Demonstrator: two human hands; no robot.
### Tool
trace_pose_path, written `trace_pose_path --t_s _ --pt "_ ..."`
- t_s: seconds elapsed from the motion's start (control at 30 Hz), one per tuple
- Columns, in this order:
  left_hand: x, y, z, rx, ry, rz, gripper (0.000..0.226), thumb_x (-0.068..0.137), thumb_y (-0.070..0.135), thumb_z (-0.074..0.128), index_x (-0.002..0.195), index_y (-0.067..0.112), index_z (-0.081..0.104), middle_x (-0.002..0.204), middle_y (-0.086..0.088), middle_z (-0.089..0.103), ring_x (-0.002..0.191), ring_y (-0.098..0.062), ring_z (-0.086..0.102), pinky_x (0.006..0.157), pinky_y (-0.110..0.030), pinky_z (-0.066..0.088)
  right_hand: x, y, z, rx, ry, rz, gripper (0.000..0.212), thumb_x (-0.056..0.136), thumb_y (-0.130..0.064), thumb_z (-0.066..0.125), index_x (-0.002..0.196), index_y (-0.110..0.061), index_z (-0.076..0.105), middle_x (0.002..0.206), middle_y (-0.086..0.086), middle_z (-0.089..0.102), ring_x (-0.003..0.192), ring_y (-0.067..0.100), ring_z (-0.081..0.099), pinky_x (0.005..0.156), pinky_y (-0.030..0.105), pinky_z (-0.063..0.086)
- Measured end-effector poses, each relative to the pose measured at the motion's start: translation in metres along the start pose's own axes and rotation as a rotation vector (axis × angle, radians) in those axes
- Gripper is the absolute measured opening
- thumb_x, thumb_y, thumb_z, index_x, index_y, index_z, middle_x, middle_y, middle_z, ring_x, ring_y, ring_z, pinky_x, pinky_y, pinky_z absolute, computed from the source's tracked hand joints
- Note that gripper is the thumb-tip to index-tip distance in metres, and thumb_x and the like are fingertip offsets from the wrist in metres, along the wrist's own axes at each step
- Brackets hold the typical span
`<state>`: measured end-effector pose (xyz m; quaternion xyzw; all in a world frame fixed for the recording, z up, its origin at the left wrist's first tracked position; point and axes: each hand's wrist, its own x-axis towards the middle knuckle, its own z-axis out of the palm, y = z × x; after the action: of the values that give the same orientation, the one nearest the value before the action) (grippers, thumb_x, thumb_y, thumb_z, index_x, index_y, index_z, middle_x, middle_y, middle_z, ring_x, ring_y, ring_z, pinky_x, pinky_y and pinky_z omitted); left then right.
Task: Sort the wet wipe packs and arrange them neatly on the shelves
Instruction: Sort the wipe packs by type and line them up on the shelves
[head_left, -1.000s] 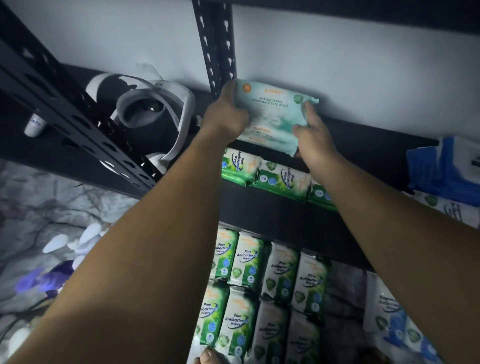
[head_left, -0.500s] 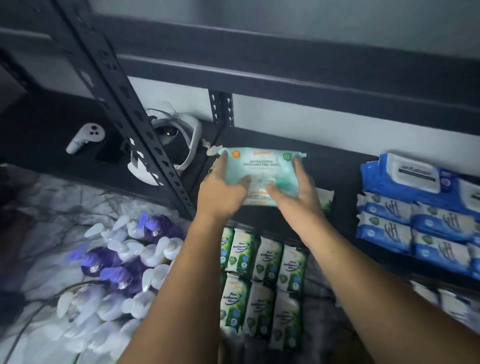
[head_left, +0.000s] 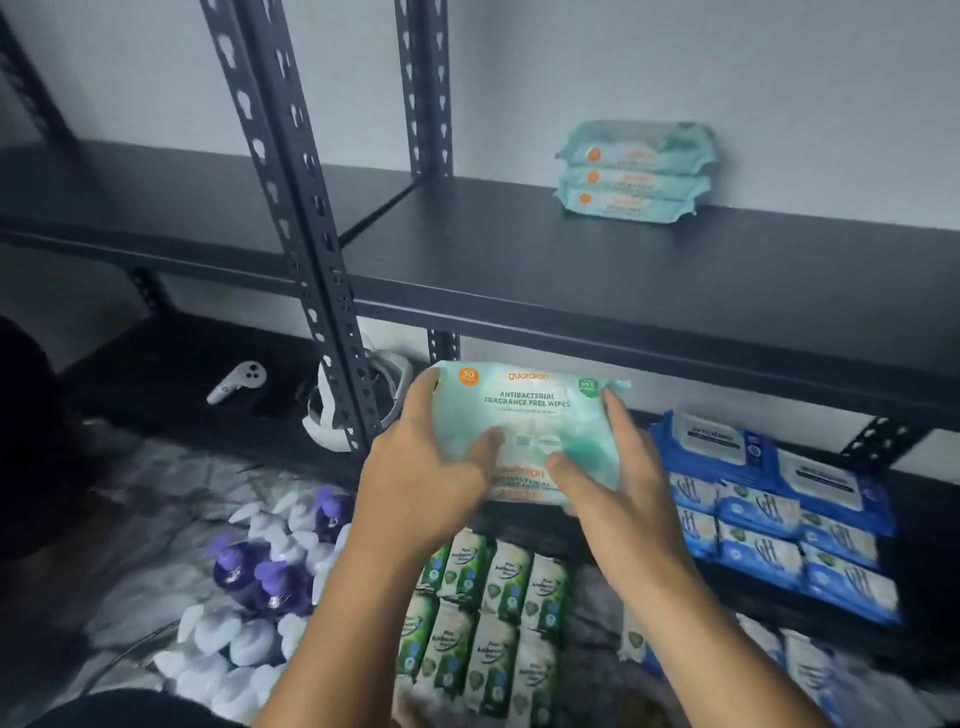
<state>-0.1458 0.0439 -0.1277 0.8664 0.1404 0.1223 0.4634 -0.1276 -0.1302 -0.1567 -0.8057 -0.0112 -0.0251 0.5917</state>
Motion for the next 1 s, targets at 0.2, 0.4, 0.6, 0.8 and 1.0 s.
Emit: trace_pose_path --t_s 0.2,0.4,0.6,0.8,1.0 --pt "-0.017 0.07 -0.034 0.069 0.08 0.151 0.06 0.084 0.058 0.068 0.134 0.041 0.04 0.102 0.017 0.063 0.096 -0.015 0.063 0.085 -0.033 0.049 -0.009 -0.06 -0.045 0.014 0.07 -0.149 0.085 0.065 -0.063 0.064 0.143 -0.062 0.029 0.135 -0.023 0.051 0.118 0.007 0.059 0.089 0.044 0.058" --pt "0.017 0.117 -0.042 0.086 0.053 0.207 0.067 0.085 0.062 0.065 0.144 0.038 0.043 0.114 0.015 0.056 0.102 -0.012 0.057 0.085 -0.026 0.042 0.029 -0.101 -0.076 -0.024 0.141 -0.226 0.078 0.066 -0.063 0.07 0.139 -0.055 0.042 0.13 -0.023 0.059 0.116 0.006 0.061 0.095 0.045 0.056" --pt "0.076 0.132 -0.017 0.081 -0.021 0.232 0.068 0.084 0.066 0.065 0.142 0.036 0.045 0.127 0.009 0.065 0.109 -0.015 0.064 0.092 -0.033 0.054 0.082 -0.111 -0.084 -0.104 0.185 -0.244 0.059 0.074 -0.053 0.07 0.13 -0.051 0.051 0.125 -0.023 0.062 0.115 0.002 0.059 0.101 0.039 0.052" --pt "0.125 0.13 0.009 0.11 -0.042 0.232 0.069 0.084 0.065 0.065 0.142 0.035 0.044 0.128 0.01 0.063 0.104 -0.019 0.068 0.094 -0.041 0.056 0.126 -0.103 -0.083 -0.185 0.157 -0.205 0.037 0.084 -0.046 0.07 0.115 -0.053 0.053 0.104 -0.026 0.062 0.103 0.003 0.06 0.084 0.026 0.049" --pt "0.146 0.117 0.018 0.207 -0.028 0.231 0.073 0.08 0.083 0.047 0.139 0.041 0.043 0.121 0.008 0.067 0.099 -0.024 0.07 0.092 -0.046 0.056 0.147 -0.092 -0.081 -0.108 0.144 -0.13 0.064 0.075 -0.057 0.071 0.135 -0.045 0.053 0.12 -0.024 0.063 0.109 0.002 0.062 0.099 0.036 0.051"
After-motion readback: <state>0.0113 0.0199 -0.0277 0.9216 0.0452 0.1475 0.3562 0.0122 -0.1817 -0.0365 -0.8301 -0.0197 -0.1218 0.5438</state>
